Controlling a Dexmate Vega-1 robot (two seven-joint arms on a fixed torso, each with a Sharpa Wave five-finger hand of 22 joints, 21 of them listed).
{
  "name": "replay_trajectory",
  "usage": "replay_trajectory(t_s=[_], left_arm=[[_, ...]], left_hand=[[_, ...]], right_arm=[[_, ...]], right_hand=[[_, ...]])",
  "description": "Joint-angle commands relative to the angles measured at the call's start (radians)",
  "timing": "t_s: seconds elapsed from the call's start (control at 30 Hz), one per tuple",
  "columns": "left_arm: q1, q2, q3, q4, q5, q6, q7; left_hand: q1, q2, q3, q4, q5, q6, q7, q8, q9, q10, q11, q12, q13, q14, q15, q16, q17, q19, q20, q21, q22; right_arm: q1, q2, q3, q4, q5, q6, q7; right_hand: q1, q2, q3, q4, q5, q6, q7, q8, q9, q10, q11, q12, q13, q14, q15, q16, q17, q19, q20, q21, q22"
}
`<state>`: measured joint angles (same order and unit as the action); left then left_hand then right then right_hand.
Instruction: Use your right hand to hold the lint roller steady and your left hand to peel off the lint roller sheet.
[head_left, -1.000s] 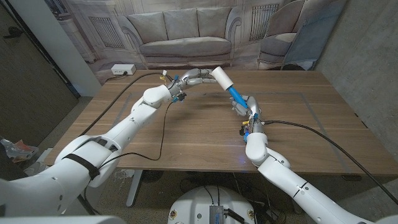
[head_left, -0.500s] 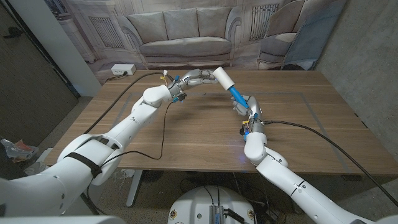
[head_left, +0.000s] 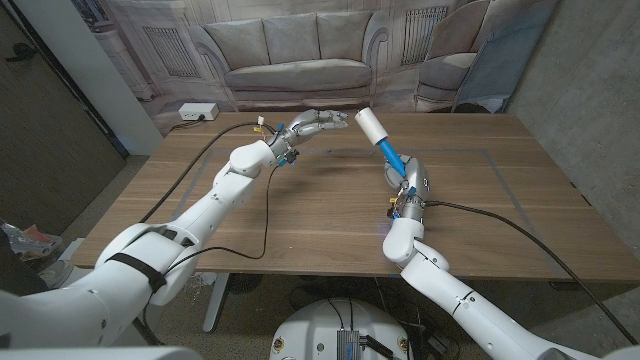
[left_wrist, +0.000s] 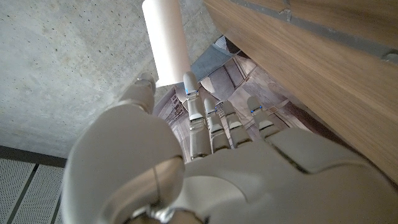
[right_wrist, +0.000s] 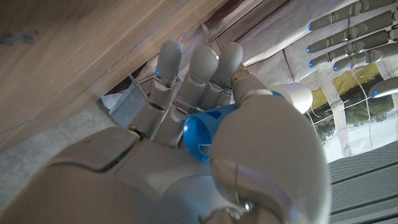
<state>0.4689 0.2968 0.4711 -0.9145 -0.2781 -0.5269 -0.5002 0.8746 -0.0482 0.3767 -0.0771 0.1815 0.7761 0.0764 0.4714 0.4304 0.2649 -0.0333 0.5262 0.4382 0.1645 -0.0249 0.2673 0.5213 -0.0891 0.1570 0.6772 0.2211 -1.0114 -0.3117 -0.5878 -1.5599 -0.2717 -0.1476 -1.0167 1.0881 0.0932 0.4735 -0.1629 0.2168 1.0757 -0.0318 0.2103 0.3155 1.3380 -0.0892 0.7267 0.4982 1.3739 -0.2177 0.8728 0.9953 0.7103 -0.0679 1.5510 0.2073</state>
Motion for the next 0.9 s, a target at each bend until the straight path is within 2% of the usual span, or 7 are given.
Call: replay_trajectory(t_s=[0.03, 0.2, 0.37, 0.57, 0.7, 0.77, 0.9], left_arm=[[0.027, -0.011, -0.021, -0.033, -0.014, 0.035, 0.054], [0.062, -0.015, -0.03, -0.095, -0.048, 0.115, 0.065], [0.063, -0.026, -0.033, -0.101, -0.077, 0.149, 0.034], [0.051, -0.021, -0.023, -0.112, -0.047, 0.146, 0.043], [0.014, -0.002, 0.008, -0.071, 0.111, -0.006, 0.162], [0.014, 0.005, 0.016, -0.074, 0.157, -0.037, 0.227], [0.03, 0.055, 0.032, -0.155, 0.415, -0.082, 0.547]], left_hand=[[-0.014, 0.006, -0.008, 0.005, 0.004, -0.055, 0.0, -0.008, 0.016, -0.001, 0.001, 0.005, 0.004, 0.006, 0.002, -0.003, 0.008, -0.001, 0.0, 0.014, 0.007], [-0.042, 0.008, -0.019, 0.021, 0.002, -0.125, 0.032, -0.044, 0.009, -0.021, 0.015, 0.003, 0.006, -0.011, 0.011, -0.014, 0.013, -0.011, -0.001, 0.017, 0.01], [-0.061, 0.005, -0.028, 0.03, 0.003, -0.137, 0.039, -0.06, -0.002, -0.027, 0.017, 0.004, 0.006, -0.012, 0.015, -0.018, 0.015, -0.012, 0.002, 0.02, 0.011], [-0.071, 0.007, -0.032, 0.036, 0.003, -0.128, 0.04, -0.063, -0.009, -0.025, 0.018, 0.005, 0.003, -0.01, 0.017, -0.019, 0.016, -0.01, 0.003, 0.023, 0.011], [-0.061, 0.028, -0.021, 0.035, 0.005, -0.126, 0.035, -0.07, -0.016, -0.023, 0.018, 0.005, -0.001, -0.008, 0.013, -0.02, 0.017, -0.009, 0.001, 0.027, 0.012], [-0.024, 0.052, 0.0, 0.017, 0.005, -0.15, -0.014, -0.091, -0.029, -0.041, 0.008, -0.003, -0.009, -0.009, 0.016, -0.024, 0.017, -0.013, -0.001, 0.03, 0.012], [0.054, 0.088, 0.042, -0.027, -0.001, -0.183, -0.115, -0.121, -0.053, -0.048, -0.018, -0.008, -0.016, -0.008, 0.016, -0.029, 0.016, -0.016, -0.008, 0.037, 0.008]], right_arm=[[-0.046, 0.32, 0.242, 0.205, -0.52, 0.066, -0.1], [-0.056, 0.578, 0.518, 0.301, -0.932, 0.204, -0.1], [-0.053, 0.653, 0.611, 0.321, -1.16, 0.187, -0.1], [-0.066, 0.617, 0.593, 0.308, -1.192, 0.199, -0.1], [-0.069, 0.538, 0.532, 0.282, -1.094, 0.244, -0.1], [-0.068, 0.489, 0.471, 0.269, -0.999, 0.22, -0.1], [-0.064, 0.36, 0.333, 0.228, -0.881, 0.138, -0.1]], right_hand=[[-0.041, 0.042, 0.007, 0.0, 0.001, 0.118, 0.112, -0.001, 0.002, 0.043, 0.042, 0.008, 0.003, -0.011, -0.007, 0.0, 0.007, -0.002, -0.139, 0.009, 0.002], [-0.04, 0.042, 0.007, 0.0, 0.001, 0.116, 0.111, -0.002, 0.0, 0.042, 0.042, 0.009, 0.005, -0.014, -0.007, -0.004, 0.006, -0.004, -0.139, 0.008, 0.002], [-0.042, 0.04, 0.007, 0.001, 0.002, 0.118, 0.106, -0.002, -0.003, 0.041, 0.039, 0.01, 0.008, -0.015, -0.006, -0.001, 0.016, -0.007, -0.138, 0.007, 0.002], [-0.048, 0.037, 0.008, 0.003, 0.003, 0.119, 0.101, -0.003, -0.008, 0.041, 0.036, 0.011, 0.011, -0.016, -0.006, 0.0, 0.027, -0.011, -0.137, 0.005, 0.0], [-0.05, 0.037, 0.008, 0.004, 0.003, 0.115, 0.098, -0.004, -0.01, 0.04, 0.034, 0.01, 0.011, -0.018, -0.006, -0.003, 0.029, -0.015, -0.137, 0.003, -0.001], [-0.052, 0.038, 0.008, 0.004, 0.003, 0.115, 0.097, -0.004, -0.012, 0.039, 0.034, 0.007, 0.008, -0.018, -0.006, -0.004, 0.032, -0.021, -0.138, 0.004, 0.0], [-0.053, 0.038, 0.008, 0.003, 0.004, 0.114, 0.096, -0.003, -0.013, 0.041, 0.034, 0.008, 0.01, -0.019, -0.006, -0.006, 0.036, -0.023, -0.138, 0.005, 0.001]])
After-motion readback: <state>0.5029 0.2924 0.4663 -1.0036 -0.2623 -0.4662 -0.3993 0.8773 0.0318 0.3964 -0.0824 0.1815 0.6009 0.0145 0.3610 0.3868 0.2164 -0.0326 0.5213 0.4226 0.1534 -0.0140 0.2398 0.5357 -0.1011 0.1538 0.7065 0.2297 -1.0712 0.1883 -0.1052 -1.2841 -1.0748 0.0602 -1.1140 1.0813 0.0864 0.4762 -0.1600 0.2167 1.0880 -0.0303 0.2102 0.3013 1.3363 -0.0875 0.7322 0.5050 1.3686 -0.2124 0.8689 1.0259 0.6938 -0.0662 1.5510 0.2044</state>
